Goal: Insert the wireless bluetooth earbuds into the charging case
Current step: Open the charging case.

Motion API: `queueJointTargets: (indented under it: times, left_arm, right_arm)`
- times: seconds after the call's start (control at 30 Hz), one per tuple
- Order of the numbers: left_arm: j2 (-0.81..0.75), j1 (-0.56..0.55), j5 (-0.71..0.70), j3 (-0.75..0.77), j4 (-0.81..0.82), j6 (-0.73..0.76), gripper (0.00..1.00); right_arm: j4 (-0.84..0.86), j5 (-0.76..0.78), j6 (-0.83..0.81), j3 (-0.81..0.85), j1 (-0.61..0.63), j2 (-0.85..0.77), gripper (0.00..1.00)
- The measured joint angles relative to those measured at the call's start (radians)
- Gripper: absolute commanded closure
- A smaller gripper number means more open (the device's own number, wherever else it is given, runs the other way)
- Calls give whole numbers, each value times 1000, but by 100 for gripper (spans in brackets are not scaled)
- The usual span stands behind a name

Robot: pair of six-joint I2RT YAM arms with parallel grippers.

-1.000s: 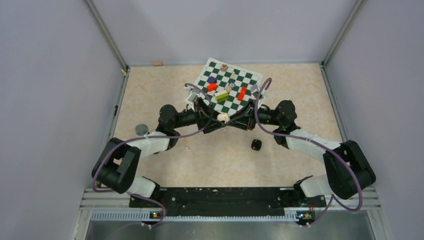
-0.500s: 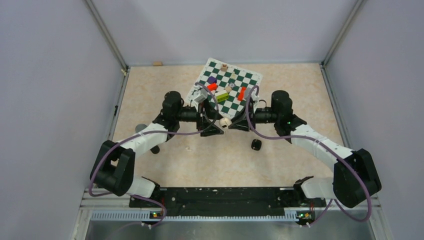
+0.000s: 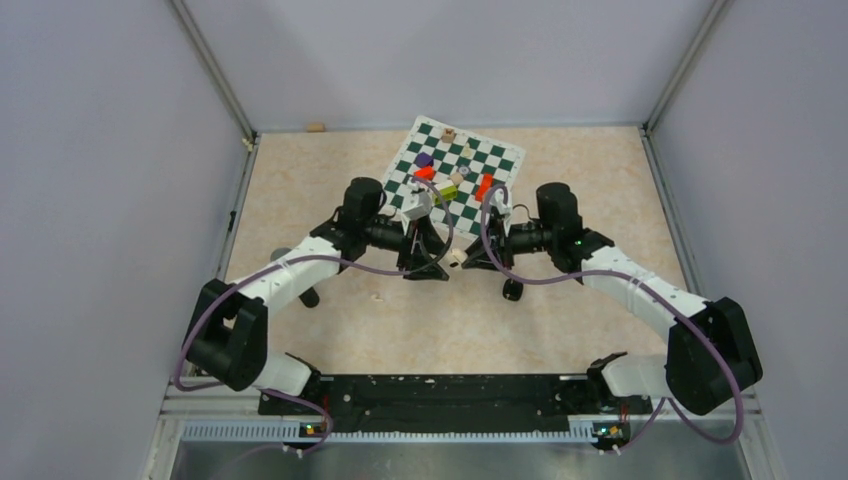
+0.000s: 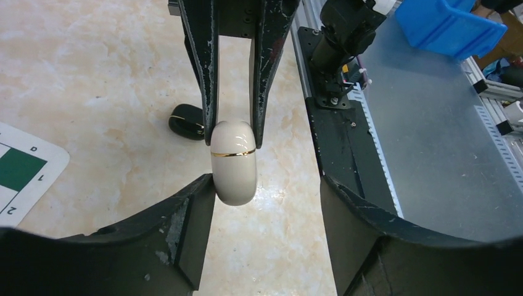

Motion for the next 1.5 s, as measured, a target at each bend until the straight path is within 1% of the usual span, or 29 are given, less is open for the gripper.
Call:
queueJointTargets:
  times: [0.07,0.17,0.33,0.57,0.7,0.8,1.2,1.23,1.43,1.5]
  left_arm:
    - [11,-11,-13,14,-31,24,36]
    - [29,-16,-21,26,-59,41,43]
    - [43,-21,-42,30,-74,52,48]
    - [43,-26,-61,34,-85,52,49]
    - [43,-29,-71,38,-87,50,53]
    - [50,-30,-79,42,-87,48,58]
    - [69,-36,-96,51,-87,42,62]
    - [71,-36,-97,51,-87,40,63]
    - [72,-38,-103,52,-92,40,82]
    - [74,-39,-105,56,-98,40,92]
  right_arm:
    - [-15,-2,-10,0,0,0,100]
    - [-26,0,-20,0,0,4,100]
    - [-39,-2,-27,0,0,10,100]
    - [-44,-3,-30,0,0,11,100]
    - [-43,-4,-32,0,0,11,100]
    - [-45,-4,-37,0,0,11,100]
    - [-56,0,-58,0,3,13,100]
    - [-58,0,-60,0,5,13,100]
    - [-64,5,-63,0,6,13,100]
    - [-65,5,-63,0,6,13,100]
